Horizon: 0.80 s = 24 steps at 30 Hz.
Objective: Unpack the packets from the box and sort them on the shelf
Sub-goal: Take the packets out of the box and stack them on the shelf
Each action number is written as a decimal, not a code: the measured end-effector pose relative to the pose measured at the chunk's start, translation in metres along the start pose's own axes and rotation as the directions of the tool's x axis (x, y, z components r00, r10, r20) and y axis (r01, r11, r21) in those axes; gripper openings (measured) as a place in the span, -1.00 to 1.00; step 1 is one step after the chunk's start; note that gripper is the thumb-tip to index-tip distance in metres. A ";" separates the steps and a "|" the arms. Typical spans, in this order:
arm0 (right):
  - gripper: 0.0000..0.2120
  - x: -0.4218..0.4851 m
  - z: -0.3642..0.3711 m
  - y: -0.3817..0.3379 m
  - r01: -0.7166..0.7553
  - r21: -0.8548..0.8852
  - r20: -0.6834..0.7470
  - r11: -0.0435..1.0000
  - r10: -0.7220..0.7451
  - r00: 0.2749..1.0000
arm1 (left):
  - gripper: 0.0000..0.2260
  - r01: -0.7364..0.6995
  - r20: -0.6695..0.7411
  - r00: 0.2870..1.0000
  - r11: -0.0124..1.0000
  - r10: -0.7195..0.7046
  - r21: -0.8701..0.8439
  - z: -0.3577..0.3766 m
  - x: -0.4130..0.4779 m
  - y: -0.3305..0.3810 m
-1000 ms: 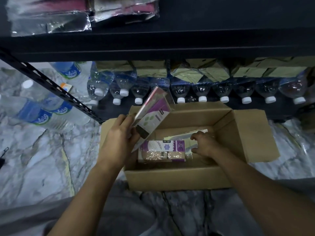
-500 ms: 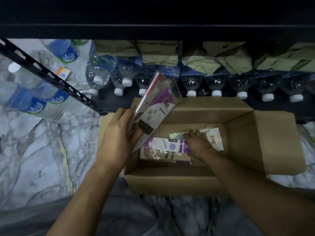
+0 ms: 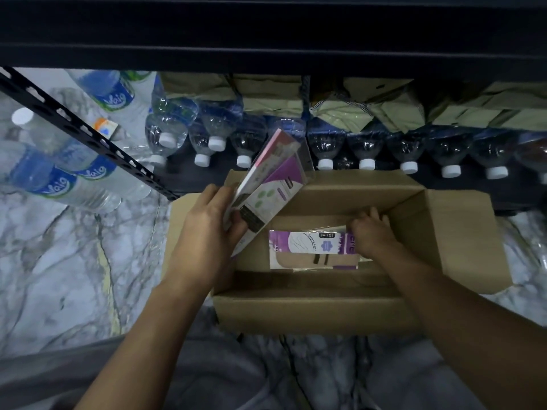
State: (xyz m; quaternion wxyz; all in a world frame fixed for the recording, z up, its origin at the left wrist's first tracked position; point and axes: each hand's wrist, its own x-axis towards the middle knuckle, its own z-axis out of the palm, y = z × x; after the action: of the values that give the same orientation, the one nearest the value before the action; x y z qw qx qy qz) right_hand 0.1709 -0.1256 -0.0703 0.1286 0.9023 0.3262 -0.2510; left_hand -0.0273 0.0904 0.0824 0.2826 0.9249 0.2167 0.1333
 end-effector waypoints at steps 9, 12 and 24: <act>-0.21 -0.001 0.024 -0.007 0.071 0.208 0.024 0.975 -0.078 0.997 | -0.66 0.003 0.028 1.000 1.000 -0.003 0.008 0.006 0.001 0.001; -0.12 0.002 0.026 -0.006 0.059 0.264 0.042 0.963 -0.073 0.996 | -0.66 0.003 0.028 1.000 1.000 -0.003 0.005 0.008 0.002 0.002; -0.20 0.005 0.029 0.001 -0.015 0.195 0.098 0.981 -0.004 0.995 | -0.65 -0.003 0.044 0.999 1.000 0.002 0.029 0.009 0.003 0.003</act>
State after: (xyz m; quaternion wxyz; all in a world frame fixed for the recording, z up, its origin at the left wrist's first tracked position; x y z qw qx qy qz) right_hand 0.1637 -0.1352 -0.0973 0.0561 0.8980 0.2908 -0.3255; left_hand -0.0200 0.0855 0.0774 0.2739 0.9317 0.2114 0.1103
